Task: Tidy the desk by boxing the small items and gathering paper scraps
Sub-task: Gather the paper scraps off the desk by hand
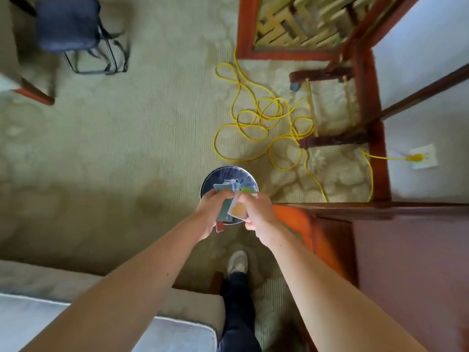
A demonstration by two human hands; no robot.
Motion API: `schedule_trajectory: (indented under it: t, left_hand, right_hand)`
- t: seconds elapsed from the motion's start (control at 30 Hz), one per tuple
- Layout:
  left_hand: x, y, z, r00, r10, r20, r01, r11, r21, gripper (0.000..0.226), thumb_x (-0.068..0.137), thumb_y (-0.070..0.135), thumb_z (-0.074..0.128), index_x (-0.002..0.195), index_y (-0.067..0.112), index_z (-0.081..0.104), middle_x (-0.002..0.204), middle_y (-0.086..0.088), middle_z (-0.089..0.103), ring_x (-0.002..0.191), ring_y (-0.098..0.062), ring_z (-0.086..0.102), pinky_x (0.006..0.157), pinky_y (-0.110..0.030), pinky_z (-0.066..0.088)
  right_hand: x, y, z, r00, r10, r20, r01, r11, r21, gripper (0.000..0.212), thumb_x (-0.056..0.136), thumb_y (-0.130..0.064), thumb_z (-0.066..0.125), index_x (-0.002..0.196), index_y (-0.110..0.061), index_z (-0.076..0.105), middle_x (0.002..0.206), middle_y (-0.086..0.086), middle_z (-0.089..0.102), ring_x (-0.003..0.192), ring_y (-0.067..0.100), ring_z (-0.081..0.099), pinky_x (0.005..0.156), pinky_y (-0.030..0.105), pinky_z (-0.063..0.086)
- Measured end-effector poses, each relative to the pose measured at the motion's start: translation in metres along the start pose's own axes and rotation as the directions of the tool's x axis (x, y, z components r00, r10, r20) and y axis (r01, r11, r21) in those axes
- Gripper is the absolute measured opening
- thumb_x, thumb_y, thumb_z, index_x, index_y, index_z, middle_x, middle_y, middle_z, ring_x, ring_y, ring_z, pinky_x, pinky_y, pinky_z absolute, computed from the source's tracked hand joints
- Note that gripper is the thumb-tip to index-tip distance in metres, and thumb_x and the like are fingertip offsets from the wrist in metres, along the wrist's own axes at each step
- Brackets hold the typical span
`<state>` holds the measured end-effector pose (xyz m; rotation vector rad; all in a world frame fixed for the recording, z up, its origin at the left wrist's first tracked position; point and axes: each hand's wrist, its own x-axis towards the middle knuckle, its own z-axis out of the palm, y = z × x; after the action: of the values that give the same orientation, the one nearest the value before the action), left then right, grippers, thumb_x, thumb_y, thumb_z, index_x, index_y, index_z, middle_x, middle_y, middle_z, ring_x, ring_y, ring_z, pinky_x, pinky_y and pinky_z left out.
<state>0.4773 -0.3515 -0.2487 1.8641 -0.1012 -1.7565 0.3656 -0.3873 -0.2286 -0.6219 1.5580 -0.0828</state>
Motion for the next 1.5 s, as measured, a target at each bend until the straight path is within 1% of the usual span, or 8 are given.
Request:
schedule_trajectory:
  t: [0.2, 0.47, 0.53, 0.6, 0.67, 0.87, 1.13, 1.5]
  left_hand:
    - [0.105, -0.041, -0.02, 0.998, -0.065, 0.005, 0.065, 0.998, -0.013, 0.014, 0.085, 0.021, 0.068, 0.098, 0.016, 0.065, 0.088, -0.011, 0.067, 0.076, -0.026, 0.062, 0.071, -0.035, 0.049]
    - [0.202, -0.085, -0.027, 0.984, -0.175, 0.027, 0.177, 0.968, -0.176, 0.034, 0.09, 0.037, 0.058, 0.108, 0.01, 0.068, 0.105, -0.014, 0.07, 0.09, -0.028, 0.068, 0.093, -0.042, 0.054]
    - [0.21, -0.088, -0.026, 0.977, -0.199, 0.076, 0.212, 0.949, -0.235, 0.049, 0.09, 0.05, 0.053, 0.119, 0.013, 0.065, 0.12, -0.012, 0.067, 0.104, -0.027, 0.066, 0.103, -0.043, 0.047]
    - [0.209, -0.087, -0.025, 0.972, -0.219, 0.083, 0.232, 0.949, -0.214, 0.06, 0.093, 0.062, 0.041, 0.135, 0.023, 0.052, 0.139, -0.003, 0.054, 0.126, -0.022, 0.052, 0.113, -0.042, 0.031]
    - [0.204, -0.086, -0.024, 0.975, -0.218, 0.048, 0.224, 0.955, -0.197, 0.067, 0.093, 0.066, 0.034, 0.147, 0.026, 0.036, 0.15, 0.003, 0.039, 0.136, -0.018, 0.04, 0.117, -0.042, 0.017]
    - [0.178, -0.089, -0.029, 0.982, -0.186, -0.016, 0.181, 0.972, -0.151, 0.06, 0.094, 0.065, 0.033, 0.142, 0.03, 0.043, 0.154, 0.002, 0.035, 0.134, -0.018, 0.04, 0.114, -0.042, 0.026]
    - [0.121, -0.098, -0.024, 0.986, -0.107, -0.128, 0.085, 0.983, -0.165, 0.035, 0.099, 0.05, 0.039, 0.099, 0.027, 0.065, 0.112, 0.004, 0.067, 0.107, -0.014, 0.061, 0.099, -0.037, 0.046]
    - [-0.063, -0.105, 0.015, 0.988, -0.004, -0.156, -0.032, 0.973, -0.23, 0.023, 0.094, 0.021, 0.054, 0.106, 0.006, 0.067, 0.087, -0.009, 0.068, 0.066, -0.018, 0.064, 0.064, -0.032, 0.057]
  right_hand:
    - [0.1, 0.036, 0.023, 0.999, 0.048, 0.007, -0.048, 0.999, 0.003, 0.02, 0.085, -0.013, 0.059, 0.103, -0.006, 0.063, 0.06, 0.002, 0.039, 0.036, 0.006, 0.029, 0.036, 0.018, 0.021]
    - [0.199, 0.065, 0.048, 0.981, 0.193, -0.03, -0.188, 0.974, 0.125, 0.008, 0.081, -0.006, 0.058, 0.086, -0.012, 0.059, 0.052, 0.0, 0.046, 0.036, 0.008, 0.035, 0.036, 0.015, 0.035]
    - [0.208, 0.068, 0.049, 0.97, 0.24, 0.042, -0.244, 0.945, 0.218, 0.011, 0.081, -0.014, 0.06, 0.092, -0.015, 0.061, 0.08, 0.006, 0.06, 0.066, 0.013, 0.058, 0.075, 0.037, 0.06]
    - [0.213, 0.073, 0.045, 0.951, 0.309, 0.031, -0.306, 0.913, 0.27, 0.043, 0.085, -0.032, 0.061, 0.126, -0.019, 0.054, 0.135, 0.011, 0.048, 0.125, 0.029, 0.048, 0.106, 0.057, 0.037]
    - [0.212, 0.076, 0.041, 0.946, 0.325, -0.001, -0.307, 0.896, 0.32, 0.058, 0.089, -0.042, 0.058, 0.141, -0.023, 0.041, 0.154, 0.009, 0.026, 0.142, 0.034, 0.026, 0.11, 0.06, 0.028]
    - [0.188, 0.086, 0.031, 0.959, 0.277, -0.061, -0.241, 0.908, 0.342, 0.042, 0.092, -0.039, 0.056, 0.131, -0.026, 0.049, 0.144, 0.003, 0.043, 0.121, 0.024, 0.048, 0.094, 0.047, 0.045]
    - [0.106, 0.097, 0.02, 0.98, 0.196, -0.03, -0.17, 0.908, 0.384, 0.029, 0.097, -0.024, 0.049, 0.124, -0.016, 0.055, 0.131, 0.005, 0.057, 0.111, 0.021, 0.058, 0.097, 0.042, 0.049]
    - [-0.091, 0.106, -0.021, 0.994, -0.051, -0.101, 0.089, 0.904, 0.419, 0.023, 0.095, -0.006, 0.052, 0.112, -0.018, 0.063, 0.1, 0.003, 0.065, 0.091, 0.016, 0.062, 0.081, 0.03, 0.053]
